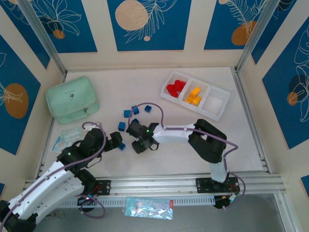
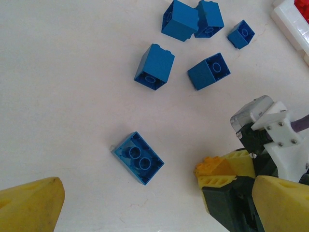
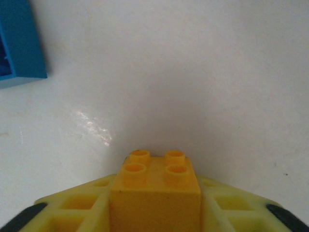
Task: Sort the legos into containers by color
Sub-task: Pick up the lego from the bottom-center of the table, then place the lego in the container.
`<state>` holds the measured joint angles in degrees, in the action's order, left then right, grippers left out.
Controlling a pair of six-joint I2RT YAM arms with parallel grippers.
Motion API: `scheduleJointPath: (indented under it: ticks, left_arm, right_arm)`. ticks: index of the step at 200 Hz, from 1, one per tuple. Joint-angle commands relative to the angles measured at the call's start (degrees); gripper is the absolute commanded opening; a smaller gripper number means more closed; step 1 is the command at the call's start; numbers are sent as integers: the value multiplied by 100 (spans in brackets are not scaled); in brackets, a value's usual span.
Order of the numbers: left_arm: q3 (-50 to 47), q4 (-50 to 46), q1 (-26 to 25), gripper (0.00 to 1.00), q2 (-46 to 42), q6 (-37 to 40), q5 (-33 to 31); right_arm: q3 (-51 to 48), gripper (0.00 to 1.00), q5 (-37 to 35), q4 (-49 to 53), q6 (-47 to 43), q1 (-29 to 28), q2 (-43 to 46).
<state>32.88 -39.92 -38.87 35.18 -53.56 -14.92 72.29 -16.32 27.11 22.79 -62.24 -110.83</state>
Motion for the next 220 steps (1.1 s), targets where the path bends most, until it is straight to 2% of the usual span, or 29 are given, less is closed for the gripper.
scheduleJointPath:
  ticks: [1, 25, 66, 94, 131, 169, 202, 220]
  left_arm:
    - [-20, -18, 46, 99, -55, 38, -45]
    - [46, 37, 48, 99, -21, 91, 62]
    - [237, 381, 46, 99, 240, 342, 357]
    - [340, 1001, 47, 99, 648, 647, 810]
    - [831, 1521, 33, 99, 1543, 983, 1328]
    - [1210, 2084, -37, 99, 2435, 1188, 1693]
    - [1497, 2486, -94, 99, 3065, 1294, 1897]
    - [1676, 2659, -100, 99, 3373, 1326, 2013]
  right_arm:
    - [33, 32, 83, 104, 110, 25, 137]
    - [-76, 27, 199, 121, 224, 184, 431]
    - [-327, 27, 292, 279, 464, 760, 1232]
    - [-464, 27, 311, 530, 637, 1561, 1781]
    - [-363, 27, 236, 758, 327, 2849, 2149]
    - [136, 27, 99, 887, 352, 4185, 1960]
    - [767, 28, -343, 805, 267, 4813, 1476]
    - [1297, 28, -304, 934, 218, 5117, 973]
